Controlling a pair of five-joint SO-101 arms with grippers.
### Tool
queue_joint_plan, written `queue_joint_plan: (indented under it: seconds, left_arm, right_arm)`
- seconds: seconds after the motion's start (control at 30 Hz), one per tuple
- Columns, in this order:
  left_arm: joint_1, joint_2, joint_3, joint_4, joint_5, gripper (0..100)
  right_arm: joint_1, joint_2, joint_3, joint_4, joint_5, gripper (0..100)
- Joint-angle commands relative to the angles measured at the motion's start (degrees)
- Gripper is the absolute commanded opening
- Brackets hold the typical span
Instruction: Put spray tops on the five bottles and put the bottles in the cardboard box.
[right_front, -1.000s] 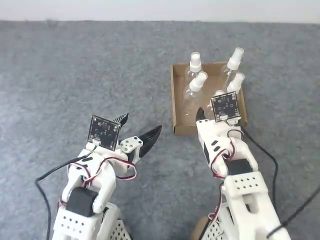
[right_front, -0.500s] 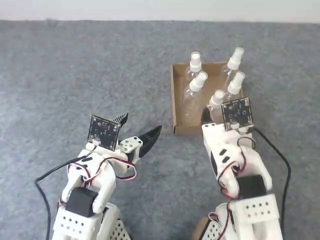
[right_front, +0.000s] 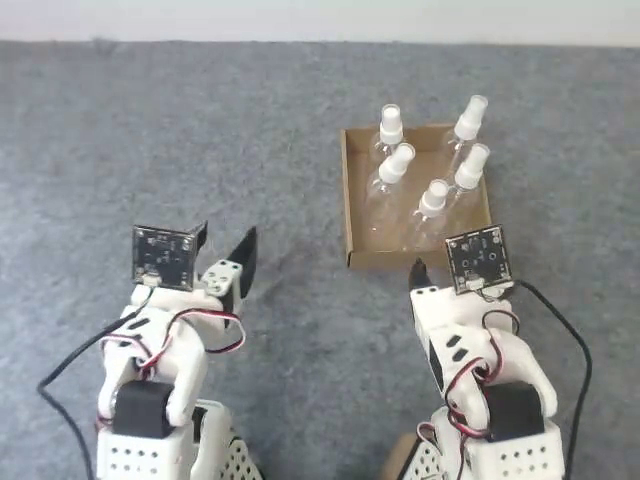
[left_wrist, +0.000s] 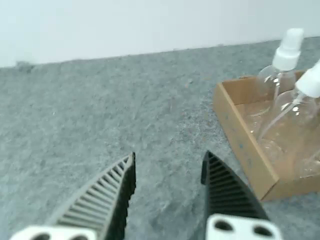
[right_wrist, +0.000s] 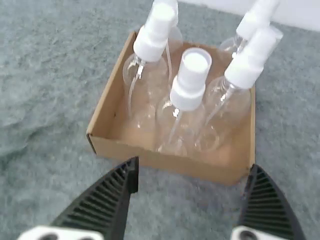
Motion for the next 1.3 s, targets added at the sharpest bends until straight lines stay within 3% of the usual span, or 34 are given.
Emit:
queue_joint_plan:
  seconds: [0.0,0.13,0.3,0.57,0.77,0.9,1.0,1.2,1.27]
  left_arm:
    - [-4.66,0.26,-4.00,3.96,-0.18,19]
    - [-9.41,0.26,-3.03,4.22,-0.18,19]
    - [-10.11,0.26,-0.40,4.22,-0.18,19]
    - [-10.11,-0.26,1.98,7.91,-1.32,18]
    - [-10.20,-14.86,12.62,8.44,-6.59,18]
    - [-12.48,-12.57,14.64,7.91,-6.68,19]
    - [-14.15,-13.89,16.66,7.91,-6.68,19]
    - [-14.15,-13.71,23.60,8.35,-7.21,18]
    - [-14.42,-13.63,23.78,8.35,-10.46,15]
  right_arm:
    - [4.09,-3.82,-0.62,1.45,1.67,28.1]
    - [11.65,-5.05,0.79,1.63,4.31,28.1]
    - [18.42,-5.23,1.32,2.33,5.45,28.1]
    - [19.38,-5.23,2.90,3.21,5.54,28.1]
    - [19.47,-5.23,8.79,3.12,5.45,28.1]
    - [19.47,-5.32,11.60,3.12,5.45,28.0]
    - [19.47,-5.32,11.78,3.12,5.45,22.2]
    - [20.79,-5.32,14.51,2.86,5.45,0.3]
    - [22.20,-5.32,17.41,1.80,5.45,1.8]
